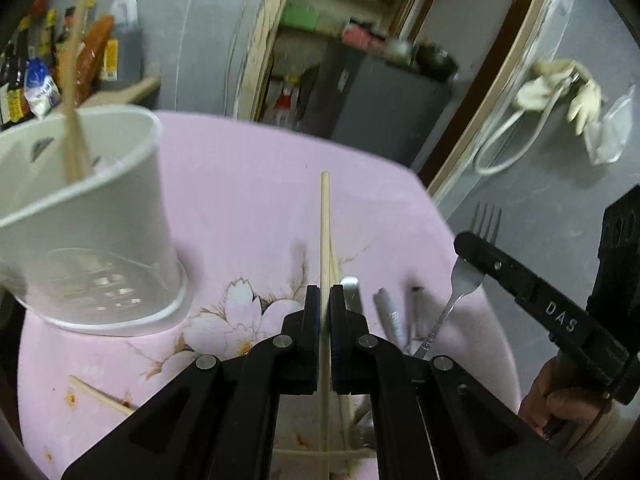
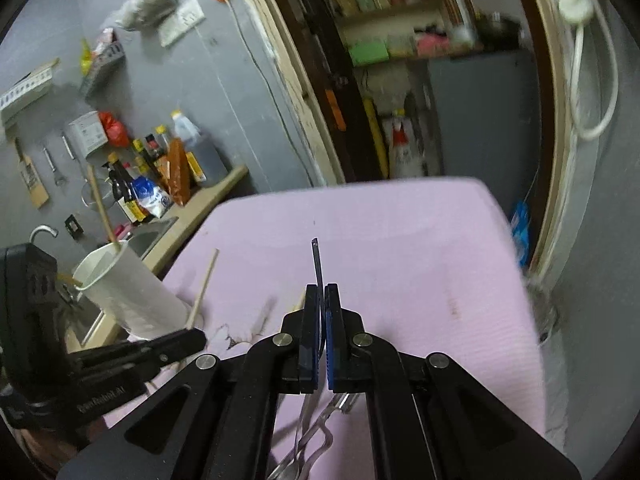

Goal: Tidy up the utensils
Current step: 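Grasp a chopstick with the left tool while the right tool lifts the fork, then carry the chopstick and fork over the caddy with both tools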

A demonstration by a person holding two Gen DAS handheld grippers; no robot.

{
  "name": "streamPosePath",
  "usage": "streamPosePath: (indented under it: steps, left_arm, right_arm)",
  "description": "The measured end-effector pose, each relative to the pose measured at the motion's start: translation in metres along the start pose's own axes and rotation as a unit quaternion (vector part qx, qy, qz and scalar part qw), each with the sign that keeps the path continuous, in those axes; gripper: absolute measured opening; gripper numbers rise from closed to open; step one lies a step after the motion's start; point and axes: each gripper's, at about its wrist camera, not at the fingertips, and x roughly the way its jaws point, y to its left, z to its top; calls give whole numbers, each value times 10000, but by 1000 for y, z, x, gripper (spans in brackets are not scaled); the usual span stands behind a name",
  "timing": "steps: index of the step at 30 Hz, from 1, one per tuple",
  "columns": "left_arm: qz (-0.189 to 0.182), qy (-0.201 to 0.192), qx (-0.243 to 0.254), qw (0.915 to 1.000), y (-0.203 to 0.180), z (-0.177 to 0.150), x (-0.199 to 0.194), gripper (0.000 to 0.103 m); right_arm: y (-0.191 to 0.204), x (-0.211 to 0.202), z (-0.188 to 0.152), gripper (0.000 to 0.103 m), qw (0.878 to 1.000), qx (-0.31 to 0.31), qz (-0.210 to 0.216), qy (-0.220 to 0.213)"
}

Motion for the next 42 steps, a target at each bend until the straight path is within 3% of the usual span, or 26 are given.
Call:
streamPosePath:
  steps: [4,12,18,28,42]
  left_arm:
    - [-131,-370,89,9992,-5,1,-23,2]
    - [-288,-523,289,9978,-15,1,-38,2]
    - [-398,-936,300,9944,-19,4,-60,2]
    - [-729,-1579,68,9847,-10,40,-114,2]
    - [-41,-2400,190,9706,34,98,-202,2]
  right_arm:
    - [14,-16,-1,1,9992,-266,-197,-223]
    - [27,-36,-8,1,9969,-313,-468,-548]
    - [44,-58,4,0,9920,-496,-665,-952]
    - [79,-81,37,0,9847,-753,-657,-1426]
    - [174,-79,109,0,9677,-1466,-40,-2051]
